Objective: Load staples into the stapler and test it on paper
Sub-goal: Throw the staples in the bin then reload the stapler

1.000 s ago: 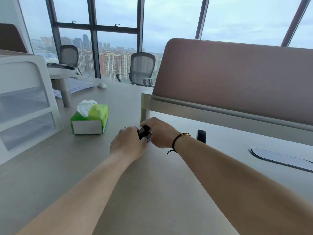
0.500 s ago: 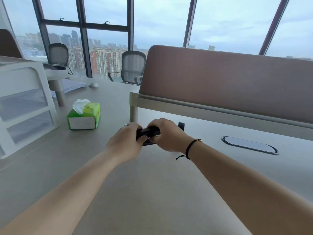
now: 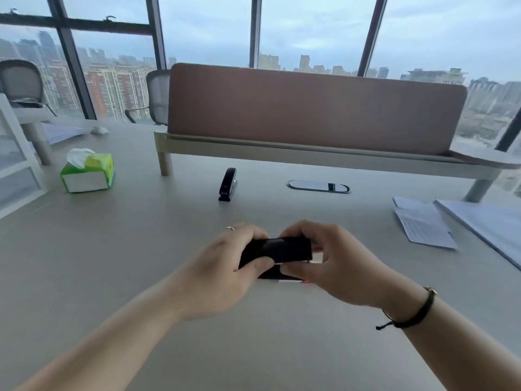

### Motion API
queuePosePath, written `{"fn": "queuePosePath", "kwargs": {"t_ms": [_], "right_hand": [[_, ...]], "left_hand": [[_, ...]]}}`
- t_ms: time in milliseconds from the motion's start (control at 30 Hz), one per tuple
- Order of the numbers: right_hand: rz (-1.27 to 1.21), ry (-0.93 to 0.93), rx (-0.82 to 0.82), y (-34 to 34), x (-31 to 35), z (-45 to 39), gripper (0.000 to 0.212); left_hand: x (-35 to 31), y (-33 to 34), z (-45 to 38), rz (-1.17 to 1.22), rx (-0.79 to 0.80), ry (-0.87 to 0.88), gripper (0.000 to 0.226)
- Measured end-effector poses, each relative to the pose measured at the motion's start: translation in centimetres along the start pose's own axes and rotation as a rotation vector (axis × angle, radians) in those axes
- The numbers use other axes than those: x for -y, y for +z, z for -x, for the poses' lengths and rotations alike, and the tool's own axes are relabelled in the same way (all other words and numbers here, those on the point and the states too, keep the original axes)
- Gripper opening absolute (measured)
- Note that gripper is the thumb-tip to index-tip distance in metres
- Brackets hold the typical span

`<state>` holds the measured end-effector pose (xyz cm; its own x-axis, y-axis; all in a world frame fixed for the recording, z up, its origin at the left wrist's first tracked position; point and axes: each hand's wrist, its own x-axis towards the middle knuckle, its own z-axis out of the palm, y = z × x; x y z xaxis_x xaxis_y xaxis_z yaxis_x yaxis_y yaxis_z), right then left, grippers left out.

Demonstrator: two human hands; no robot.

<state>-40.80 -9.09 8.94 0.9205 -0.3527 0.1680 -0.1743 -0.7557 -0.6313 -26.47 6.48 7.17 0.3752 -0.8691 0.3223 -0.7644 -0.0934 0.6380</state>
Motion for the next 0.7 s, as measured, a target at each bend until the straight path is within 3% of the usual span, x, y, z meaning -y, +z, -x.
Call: {"fn": "queuePosePath", "kwargs": {"t_ms": [300,567,700], "right_hand": [[-0.149,0.141,-0.042,1.5,-5.6,12.3,0.03],[-0.262,0.156,-0.106,2.1,-6.7,12.9,0.054],[-0.29,0.215,-0.073,1.8,-6.8,12.6,0.058]], "left_hand": [[-3.7,9.1,4.9,-0.071,0.213,0.096,0.02],[-6.4,11.0,3.9,-0.137,0.179,0.143,0.034],[-6.3,9.1,4.1,0.289,0.059,0.047,0.019]]}}
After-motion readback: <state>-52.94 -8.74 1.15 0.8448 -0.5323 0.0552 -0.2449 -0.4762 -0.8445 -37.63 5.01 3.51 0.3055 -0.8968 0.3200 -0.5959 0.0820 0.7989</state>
